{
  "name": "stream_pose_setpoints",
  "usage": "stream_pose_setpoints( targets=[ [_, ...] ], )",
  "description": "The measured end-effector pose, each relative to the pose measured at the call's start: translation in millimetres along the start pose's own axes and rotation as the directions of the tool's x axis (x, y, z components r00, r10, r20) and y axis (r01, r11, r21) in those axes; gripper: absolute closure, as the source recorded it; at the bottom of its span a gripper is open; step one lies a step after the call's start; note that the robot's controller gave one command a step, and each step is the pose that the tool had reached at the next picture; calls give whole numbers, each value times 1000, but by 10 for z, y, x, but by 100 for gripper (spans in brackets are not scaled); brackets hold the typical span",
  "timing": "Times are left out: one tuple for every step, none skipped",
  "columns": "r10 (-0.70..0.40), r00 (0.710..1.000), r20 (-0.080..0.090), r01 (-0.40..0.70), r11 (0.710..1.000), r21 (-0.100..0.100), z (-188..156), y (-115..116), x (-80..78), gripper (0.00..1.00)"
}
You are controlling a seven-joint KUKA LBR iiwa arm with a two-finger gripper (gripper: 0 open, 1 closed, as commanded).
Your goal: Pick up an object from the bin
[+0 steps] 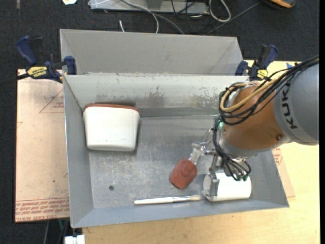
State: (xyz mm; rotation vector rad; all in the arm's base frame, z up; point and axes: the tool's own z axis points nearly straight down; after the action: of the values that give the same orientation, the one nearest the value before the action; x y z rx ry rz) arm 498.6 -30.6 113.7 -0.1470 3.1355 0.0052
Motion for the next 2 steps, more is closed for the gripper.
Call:
stream_pose_setpoints(
  targets=[
    [60,998,3,-60,998,1,298,234,-499,0],
    [2,1000,15,-2,1000,-4,413,-167,95,100]
  ],
)
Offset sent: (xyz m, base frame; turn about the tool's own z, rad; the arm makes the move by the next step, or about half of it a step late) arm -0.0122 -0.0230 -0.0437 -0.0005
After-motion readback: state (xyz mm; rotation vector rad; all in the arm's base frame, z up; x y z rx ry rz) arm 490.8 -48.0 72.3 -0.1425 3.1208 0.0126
